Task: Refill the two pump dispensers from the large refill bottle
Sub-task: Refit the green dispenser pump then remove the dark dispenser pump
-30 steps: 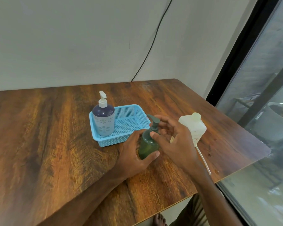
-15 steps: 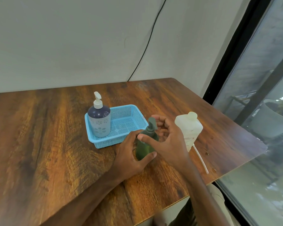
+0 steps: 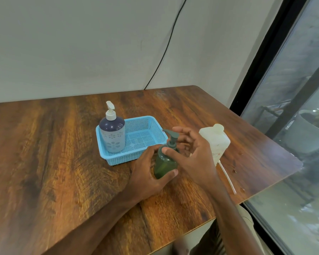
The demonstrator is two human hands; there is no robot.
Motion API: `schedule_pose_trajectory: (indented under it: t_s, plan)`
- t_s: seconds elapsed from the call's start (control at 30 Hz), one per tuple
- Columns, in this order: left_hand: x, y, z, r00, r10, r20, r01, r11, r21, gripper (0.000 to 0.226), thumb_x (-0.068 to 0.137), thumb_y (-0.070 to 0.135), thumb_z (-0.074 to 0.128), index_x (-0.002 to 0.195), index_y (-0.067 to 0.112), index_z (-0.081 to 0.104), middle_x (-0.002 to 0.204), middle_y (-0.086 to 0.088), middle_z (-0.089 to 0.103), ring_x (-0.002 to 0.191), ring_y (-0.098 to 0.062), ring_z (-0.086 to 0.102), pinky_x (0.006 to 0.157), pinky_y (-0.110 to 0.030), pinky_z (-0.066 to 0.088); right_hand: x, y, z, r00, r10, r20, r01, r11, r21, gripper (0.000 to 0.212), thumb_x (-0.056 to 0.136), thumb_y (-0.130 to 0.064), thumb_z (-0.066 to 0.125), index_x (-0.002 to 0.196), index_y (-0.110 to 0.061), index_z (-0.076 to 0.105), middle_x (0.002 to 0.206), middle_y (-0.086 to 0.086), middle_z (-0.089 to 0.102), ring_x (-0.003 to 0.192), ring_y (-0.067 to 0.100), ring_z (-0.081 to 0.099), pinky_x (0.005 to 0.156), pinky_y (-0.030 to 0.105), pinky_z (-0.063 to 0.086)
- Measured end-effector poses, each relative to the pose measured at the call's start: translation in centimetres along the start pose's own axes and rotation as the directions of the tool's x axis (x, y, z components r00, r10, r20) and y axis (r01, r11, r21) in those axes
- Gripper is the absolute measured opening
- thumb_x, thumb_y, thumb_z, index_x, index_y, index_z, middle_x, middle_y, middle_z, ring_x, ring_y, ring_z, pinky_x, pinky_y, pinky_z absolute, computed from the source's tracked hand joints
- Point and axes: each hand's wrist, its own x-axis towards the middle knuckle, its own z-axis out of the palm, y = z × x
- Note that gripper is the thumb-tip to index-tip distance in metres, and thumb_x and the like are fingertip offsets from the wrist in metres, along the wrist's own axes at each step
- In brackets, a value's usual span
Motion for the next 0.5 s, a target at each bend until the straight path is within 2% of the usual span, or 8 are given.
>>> schedule_pose_trajectory:
  t_s: [0.07, 0.13, 0.2, 0.27, 0.33, 0.4, 0.47, 0.5]
  plan:
    - [-0.03, 0.06, -0.11, 1.000, 0.003, 0.009, -0.004, 1.000, 0.007, 0.068, 0.081, 0.028, 0.091, 0.139, 0.017, 0.056, 0.131, 0.011, 0.065, 0.124, -0.005, 0.062, 0.095, -0.015, 0.053, -0.14, -0.07, 0.25, 0.999, 0.025, 0.026, -0.024, 0.998, -0.058, 0.067, 0.074, -0.034, 0.093, 0.131, -0.032, 0.057, 0.118, -0.016, 0.068, 0.112, 0.006, 0.067, 0.094, 0.030, 0.059]
    - [-0.07, 0.13, -0.13, 1.000, -0.005, 0.010, 0.005, 1.000, -0.017, 0.067, 0.081, 0.026, 0.092, 0.138, 0.016, 0.057, 0.130, 0.009, 0.065, 0.123, -0.007, 0.064, 0.095, -0.014, 0.053, -0.13, 0.14, -0.03, 0.996, 0.040, 0.078, -0.042, 0.999, 0.014, 0.066, 0.080, -0.025, 0.089, 0.137, -0.027, 0.054, 0.126, -0.011, 0.068, 0.120, 0.010, 0.065, 0.098, 0.030, 0.057]
    - [-0.06, 0.20, -0.05, 1.000, -0.010, -0.003, 0.010, 1.000, -0.014, 0.067, 0.080, 0.025, 0.093, 0.136, 0.016, 0.057, 0.128, 0.008, 0.067, 0.120, -0.008, 0.066, 0.093, -0.015, 0.053, -0.06, 0.14, -0.42, 0.997, 0.023, 0.076, -0.029, 0.997, 0.070, 0.059, 0.085, -0.013, 0.084, 0.136, -0.020, 0.056, 0.119, -0.005, 0.074, 0.115, 0.014, 0.070, 0.095, 0.029, 0.058]
    - [-0.01, 0.13, -0.06, 1.000, -0.005, -0.006, 0.005, 1.000, -0.005, 0.066, 0.080, 0.025, 0.093, 0.135, 0.016, 0.058, 0.127, 0.009, 0.067, 0.120, -0.008, 0.066, 0.093, -0.016, 0.054, 0.01, 0.09, -0.24, 0.999, 0.010, 0.034, -0.012, 0.999, 0.046, 0.057, 0.080, -0.019, 0.089, 0.129, -0.022, 0.060, 0.111, -0.008, 0.075, 0.106, 0.012, 0.072, 0.089, 0.028, 0.058]
    - [-0.06, -0.01, -0.09, 1.000, -0.001, 0.002, 0.001, 1.000, -0.005, 0.067, 0.080, 0.024, 0.093, 0.136, 0.016, 0.057, 0.128, 0.010, 0.066, 0.121, -0.006, 0.065, 0.094, -0.018, 0.055, 0.00, -0.11, 0.12, 0.999, 0.019, 0.039, -0.018, 1.000, -0.003, 0.061, 0.077, -0.027, 0.091, 0.129, -0.026, 0.059, 0.114, -0.010, 0.072, 0.109, 0.010, 0.069, 0.091, 0.026, 0.058]
    - [-0.08, 0.00, -0.06, 1.000, -0.021, 0.005, 0.021, 0.999, -0.041, 0.066, 0.080, 0.023, 0.093, 0.135, 0.016, 0.057, 0.128, 0.008, 0.067, 0.120, -0.010, 0.067, 0.093, -0.023, 0.058, 0.11, -0.04, -0.14, 0.996, 0.036, 0.086, -0.040, 0.998, 0.050, 0.058, 0.083, -0.020, 0.086, 0.132, -0.023, 0.057, 0.119, -0.006, 0.073, 0.114, 0.011, 0.069, 0.096, 0.028, 0.057]
    - [-0.03, -0.01, 0.00, 1.000, -0.024, 0.003, 0.024, 0.999, -0.042, 0.066, 0.080, 0.024, 0.093, 0.134, 0.016, 0.058, 0.127, 0.007, 0.067, 0.118, -0.012, 0.068, 0.093, -0.024, 0.059, 0.20, 0.00, -0.54, 0.996, 0.032, 0.078, -0.038, 0.996, 0.084, 0.052, 0.083, -0.014, 0.085, 0.128, -0.020, 0.061, 0.111, -0.002, 0.077, 0.108, 0.013, 0.073, 0.093, 0.030, 0.058]
    - [-0.01, 0.00, 0.04, 1.000, -0.017, 0.002, 0.017, 0.999, -0.029, 0.066, 0.079, 0.024, 0.093, 0.135, 0.016, 0.058, 0.127, 0.007, 0.067, 0.119, -0.010, 0.067, 0.093, -0.021, 0.057, 0.25, -0.02, -0.54, 0.999, 0.028, 0.042, -0.031, 0.997, 0.074, 0.051, 0.080, -0.017, 0.089, 0.123, -0.021, 0.064, 0.106, -0.003, 0.077, 0.102, 0.012, 0.073, 0.089, 0.029, 0.059]
